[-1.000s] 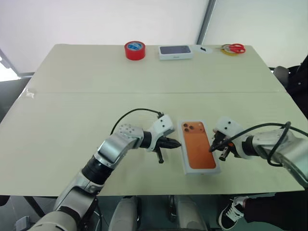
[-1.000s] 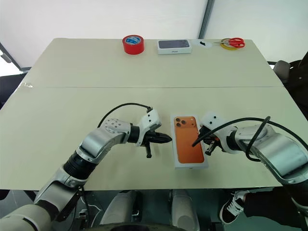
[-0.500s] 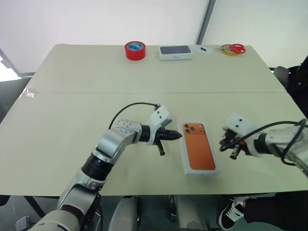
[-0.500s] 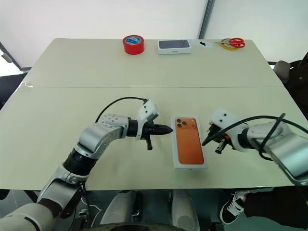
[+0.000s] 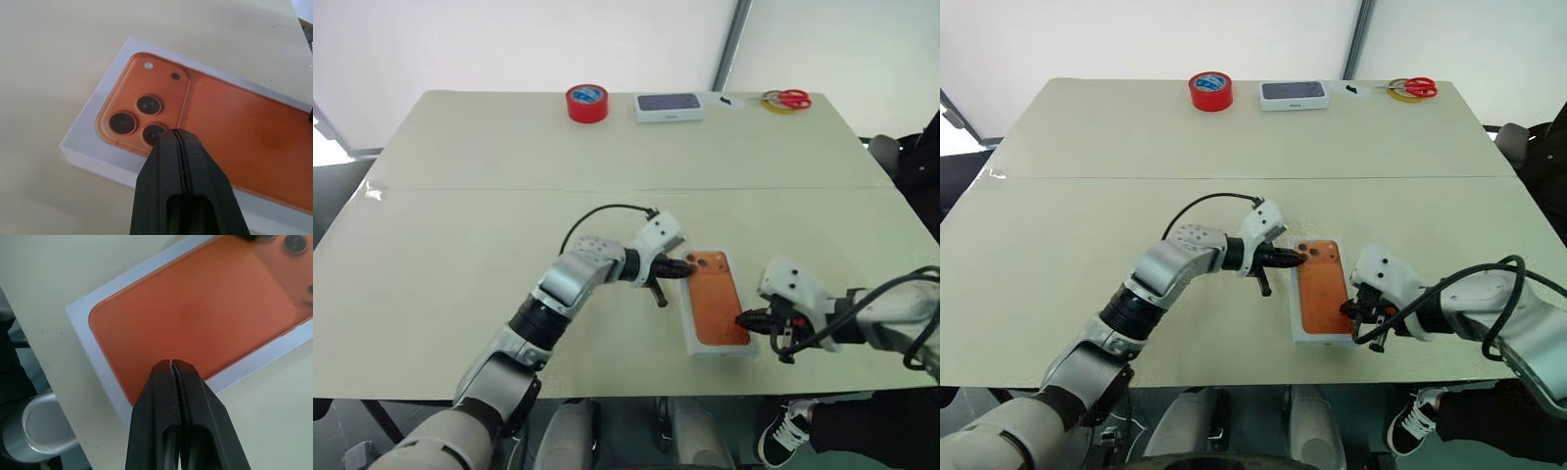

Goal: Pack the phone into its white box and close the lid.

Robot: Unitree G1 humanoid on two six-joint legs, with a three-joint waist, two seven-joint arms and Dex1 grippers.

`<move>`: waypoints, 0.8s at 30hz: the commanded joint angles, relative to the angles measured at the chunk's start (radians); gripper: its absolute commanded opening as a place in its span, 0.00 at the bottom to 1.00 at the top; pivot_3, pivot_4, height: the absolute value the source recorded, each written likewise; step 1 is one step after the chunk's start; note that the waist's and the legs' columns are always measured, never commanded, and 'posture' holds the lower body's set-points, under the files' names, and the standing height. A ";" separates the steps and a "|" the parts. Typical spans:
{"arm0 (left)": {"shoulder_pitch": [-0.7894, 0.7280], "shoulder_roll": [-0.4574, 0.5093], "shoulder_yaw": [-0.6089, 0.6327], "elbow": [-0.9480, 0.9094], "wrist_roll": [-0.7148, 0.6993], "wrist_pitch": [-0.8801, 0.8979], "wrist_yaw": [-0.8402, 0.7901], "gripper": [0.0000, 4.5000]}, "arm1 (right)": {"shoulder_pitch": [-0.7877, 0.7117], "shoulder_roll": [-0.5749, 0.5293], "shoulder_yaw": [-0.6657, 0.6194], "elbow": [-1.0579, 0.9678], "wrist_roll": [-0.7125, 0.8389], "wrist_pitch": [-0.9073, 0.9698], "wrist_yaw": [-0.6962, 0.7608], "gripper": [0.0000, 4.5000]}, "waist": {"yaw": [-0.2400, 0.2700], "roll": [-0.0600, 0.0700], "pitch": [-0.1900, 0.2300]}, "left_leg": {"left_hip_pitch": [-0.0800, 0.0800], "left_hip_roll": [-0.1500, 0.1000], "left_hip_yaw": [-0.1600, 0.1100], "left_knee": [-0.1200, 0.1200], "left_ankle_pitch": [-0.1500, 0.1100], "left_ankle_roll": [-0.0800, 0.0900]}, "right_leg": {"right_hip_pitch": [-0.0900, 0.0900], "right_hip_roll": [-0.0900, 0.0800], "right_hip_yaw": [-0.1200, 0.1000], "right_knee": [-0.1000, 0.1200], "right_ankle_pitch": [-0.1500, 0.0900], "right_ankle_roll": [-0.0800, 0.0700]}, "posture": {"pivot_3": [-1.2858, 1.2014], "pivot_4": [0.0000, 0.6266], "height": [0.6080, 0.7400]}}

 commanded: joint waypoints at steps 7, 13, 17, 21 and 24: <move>0.012 0.038 -0.002 -0.024 0.033 -0.021 -0.005 0.00 | 0.030 0.016 0.032 -0.009 -0.044 -0.027 -0.043 0.01 | -0.001 -0.002 -0.002 | 0.002 0.000 -0.001 0.000 0.000 0.000 | 0.002 0.000 -0.001 0.000 0.000 0.000 | 0.52 0.24 0.94; 0.094 0.163 0.268 -0.187 -0.068 -0.062 0.023 0.00 | -0.113 0.171 -0.067 0.158 -0.096 -0.201 -0.149 0.01 | -0.012 -0.002 -0.002 | 0.002 0.002 0.000 0.000 0.000 0.000 | 0.001 0.002 0.000 0.000 0.000 0.000 | 0.52 0.24 0.94; 0.203 0.303 0.447 -0.281 -0.092 -0.069 0.054 0.00 | -0.240 0.234 -0.071 0.368 -0.159 -0.298 -0.181 0.01 | -0.006 -0.001 -0.002 | 0.001 0.002 0.001 -0.001 0.000 0.000 | -0.002 0.001 0.001 0.002 0.002 0.003 | 0.52 0.24 0.94; 0.334 0.411 0.651 -0.307 -0.125 -0.073 0.096 0.00 | -0.348 0.292 -0.074 0.569 -0.191 -0.404 -0.169 0.01 | -0.001 -0.001 -0.002 | 0.001 0.001 0.001 -0.001 0.000 0.000 | -0.001 0.001 0.001 0.001 0.002 0.003 | 0.52 0.24 0.94; 0.426 0.473 0.785 -0.307 -0.153 -0.076 0.104 0.00 | -0.398 0.321 -0.061 0.666 -0.206 -0.441 -0.147 0.01 | -0.004 -0.002 -0.001 | 0.000 0.001 0.001 -0.001 0.000 0.000 | -0.001 0.000 0.001 0.001 0.002 0.003 | 0.52 0.24 0.94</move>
